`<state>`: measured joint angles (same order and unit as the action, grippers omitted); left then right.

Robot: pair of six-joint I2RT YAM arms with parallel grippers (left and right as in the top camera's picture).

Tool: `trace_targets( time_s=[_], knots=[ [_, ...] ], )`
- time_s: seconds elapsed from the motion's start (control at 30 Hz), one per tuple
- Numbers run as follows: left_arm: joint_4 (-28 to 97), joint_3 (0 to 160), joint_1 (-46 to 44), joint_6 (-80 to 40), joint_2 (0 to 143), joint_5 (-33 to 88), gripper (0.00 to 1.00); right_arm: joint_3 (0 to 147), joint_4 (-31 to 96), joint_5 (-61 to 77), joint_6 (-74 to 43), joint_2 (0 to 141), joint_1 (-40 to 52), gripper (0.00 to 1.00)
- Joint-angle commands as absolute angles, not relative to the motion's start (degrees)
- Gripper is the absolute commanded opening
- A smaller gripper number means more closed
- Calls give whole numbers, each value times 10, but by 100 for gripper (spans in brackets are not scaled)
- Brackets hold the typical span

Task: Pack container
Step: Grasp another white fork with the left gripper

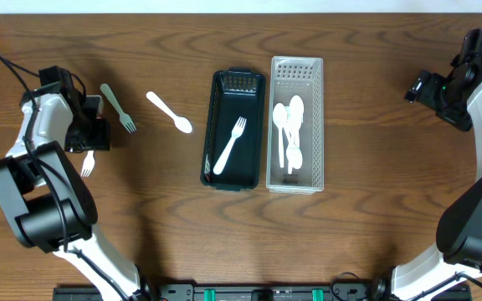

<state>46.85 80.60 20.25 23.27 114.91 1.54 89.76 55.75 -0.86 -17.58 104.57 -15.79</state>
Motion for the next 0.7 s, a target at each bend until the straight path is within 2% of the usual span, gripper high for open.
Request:
trace_targets(
  time_s=[0.0,0.27,0.47,0.57,0.67],
  knots=[
    [465,808,204,289,1170,18,56,894,555,-6,-184,1046,-157,99],
    [439,808,204,289,1189,17,56,894,558,-6,-183,1046,-157,99],
    [445,807,204,289,1195,17,26,894,558,-6,-183,1046,-157,99],
    [452,807,204,288,1195,17,19,894,557,-7,-183,1046,-157,99],
    [462,807,204,286,1195,17,6,894,558,-6,-183,1046,-157,99]
  ],
)
